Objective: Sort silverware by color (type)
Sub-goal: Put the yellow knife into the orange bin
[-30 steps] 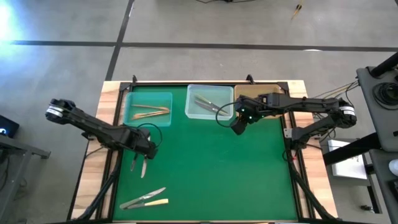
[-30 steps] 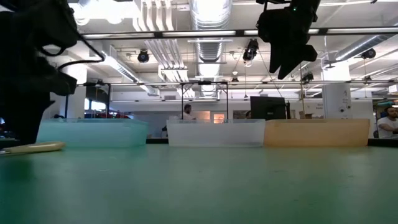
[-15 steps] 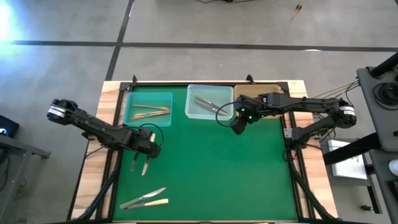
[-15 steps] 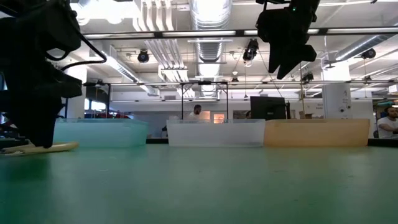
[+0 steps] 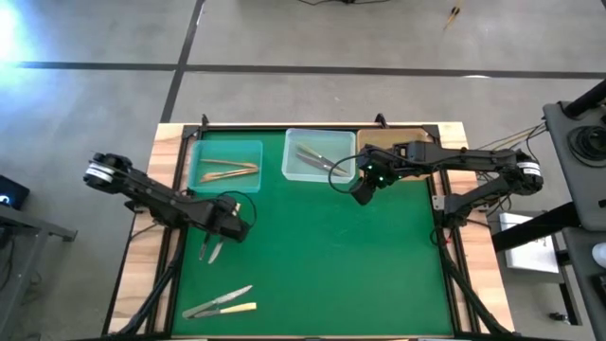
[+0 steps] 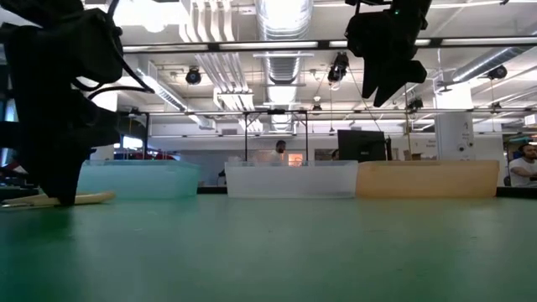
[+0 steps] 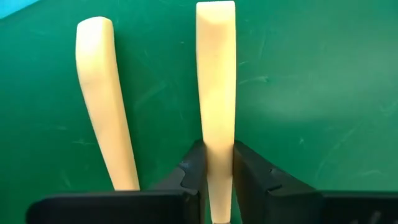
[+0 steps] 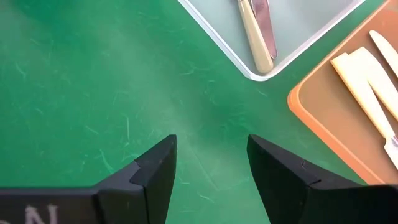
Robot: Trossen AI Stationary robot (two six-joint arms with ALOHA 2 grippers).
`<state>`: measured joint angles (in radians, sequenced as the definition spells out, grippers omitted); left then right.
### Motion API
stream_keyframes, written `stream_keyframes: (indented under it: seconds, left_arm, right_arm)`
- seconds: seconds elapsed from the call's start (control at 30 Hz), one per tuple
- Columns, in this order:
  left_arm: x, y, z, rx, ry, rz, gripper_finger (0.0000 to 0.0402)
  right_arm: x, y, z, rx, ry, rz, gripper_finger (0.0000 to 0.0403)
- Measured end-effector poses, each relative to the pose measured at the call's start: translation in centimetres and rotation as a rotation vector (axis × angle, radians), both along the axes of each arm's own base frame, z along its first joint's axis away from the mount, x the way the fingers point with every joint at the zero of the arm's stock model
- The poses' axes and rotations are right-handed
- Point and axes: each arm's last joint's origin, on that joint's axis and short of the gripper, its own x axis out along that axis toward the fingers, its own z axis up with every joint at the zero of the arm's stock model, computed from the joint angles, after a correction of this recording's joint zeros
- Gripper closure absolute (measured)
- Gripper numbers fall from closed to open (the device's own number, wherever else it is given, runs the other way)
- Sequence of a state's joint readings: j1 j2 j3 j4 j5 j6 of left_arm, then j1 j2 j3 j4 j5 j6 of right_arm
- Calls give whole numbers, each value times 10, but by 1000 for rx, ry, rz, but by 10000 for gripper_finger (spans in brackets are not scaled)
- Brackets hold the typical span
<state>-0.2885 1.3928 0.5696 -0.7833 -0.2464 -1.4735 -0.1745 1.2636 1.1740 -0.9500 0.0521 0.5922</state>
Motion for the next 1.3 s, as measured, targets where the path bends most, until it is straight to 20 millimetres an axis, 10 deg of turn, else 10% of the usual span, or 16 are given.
stream_keyframes:
  seconds: [0.33, 0.83, 1.3]
  left_arm:
    - [45, -12, 54, 11, -210, -215, 371]
    - [100, 1, 222, 485, -608, -390, 371]
    - [113, 8, 234, 619, -746, -315, 371]
  right_arm:
    - [0, 0, 0, 34, -6, -54, 216]
    - [42, 3, 39, -110, -594, 50, 216]
    - [58, 5, 76, -161, -1015, 47, 216]
